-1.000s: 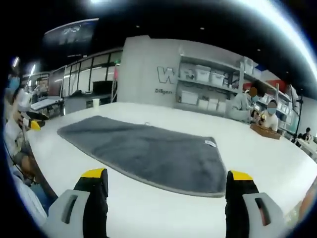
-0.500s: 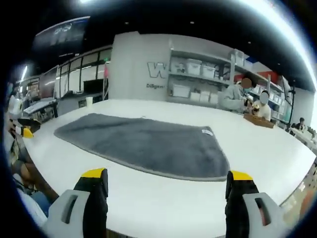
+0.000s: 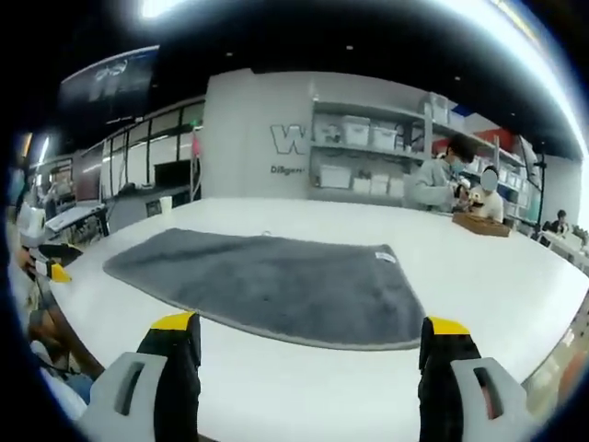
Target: Open the folded towel by lifting each exposed corner and separating the folded layers until the towel lies flat within the target outline without major curled edges
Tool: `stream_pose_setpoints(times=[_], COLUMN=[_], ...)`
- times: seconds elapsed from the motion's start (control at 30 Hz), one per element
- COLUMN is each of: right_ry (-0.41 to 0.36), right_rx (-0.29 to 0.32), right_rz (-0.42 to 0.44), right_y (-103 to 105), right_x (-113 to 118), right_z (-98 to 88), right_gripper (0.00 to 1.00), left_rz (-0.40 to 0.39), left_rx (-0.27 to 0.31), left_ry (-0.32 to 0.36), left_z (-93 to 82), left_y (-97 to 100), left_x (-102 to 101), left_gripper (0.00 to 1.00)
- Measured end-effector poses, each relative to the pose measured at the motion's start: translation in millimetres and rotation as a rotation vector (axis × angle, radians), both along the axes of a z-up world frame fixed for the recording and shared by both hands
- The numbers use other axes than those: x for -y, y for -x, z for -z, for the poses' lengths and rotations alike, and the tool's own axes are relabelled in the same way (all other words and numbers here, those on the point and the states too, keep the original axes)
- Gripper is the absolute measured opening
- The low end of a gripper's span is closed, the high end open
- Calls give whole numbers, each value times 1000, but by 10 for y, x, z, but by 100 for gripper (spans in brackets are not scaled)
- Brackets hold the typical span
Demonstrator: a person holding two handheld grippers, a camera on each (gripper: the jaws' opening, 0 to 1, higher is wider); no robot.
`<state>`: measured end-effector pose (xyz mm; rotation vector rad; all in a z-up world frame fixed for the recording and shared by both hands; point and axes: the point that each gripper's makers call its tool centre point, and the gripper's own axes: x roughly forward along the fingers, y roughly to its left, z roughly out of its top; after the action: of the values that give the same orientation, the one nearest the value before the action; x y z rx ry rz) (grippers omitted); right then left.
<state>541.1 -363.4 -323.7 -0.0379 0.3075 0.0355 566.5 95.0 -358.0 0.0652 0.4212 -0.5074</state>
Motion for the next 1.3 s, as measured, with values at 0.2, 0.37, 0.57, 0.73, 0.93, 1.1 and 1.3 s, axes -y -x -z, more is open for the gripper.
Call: stream_pose_setpoints(times=[0.2, 0.37, 0.57, 0.73, 0.93, 1.1, 1.3], right_ry=[-9, -12, -10, -18, -20, -21, -20], right_rx=[-6, -13, -20, -5, -11, -20, -12], right_rz=[-21, -26, -5, -6, -12, -12, -10], right_y=[-18, -20, 3, 2, -7, -16, -14], right_x=[-43, -44, 9, 5, 0, 5, 0], right_z=[18, 31, 41, 12, 35, 58, 42], right_gripper=[99, 99, 99, 99, 99, 99, 99], left_rz=[41, 90, 127, 121, 160, 164, 131], left_rx=[15, 77, 77, 74, 78, 46, -19], left_ry=[20, -19, 66, 2, 44, 50, 9], left_z=[-113, -172, -191, -119, -152, -83, 187], left_y=[-294, -594, -1035, -1420, -1935, -2315, -2763], left_x=[-40, -73, -83, -188, -195, -238, -356], left_gripper=[99, 98, 96, 96, 92, 91, 84])
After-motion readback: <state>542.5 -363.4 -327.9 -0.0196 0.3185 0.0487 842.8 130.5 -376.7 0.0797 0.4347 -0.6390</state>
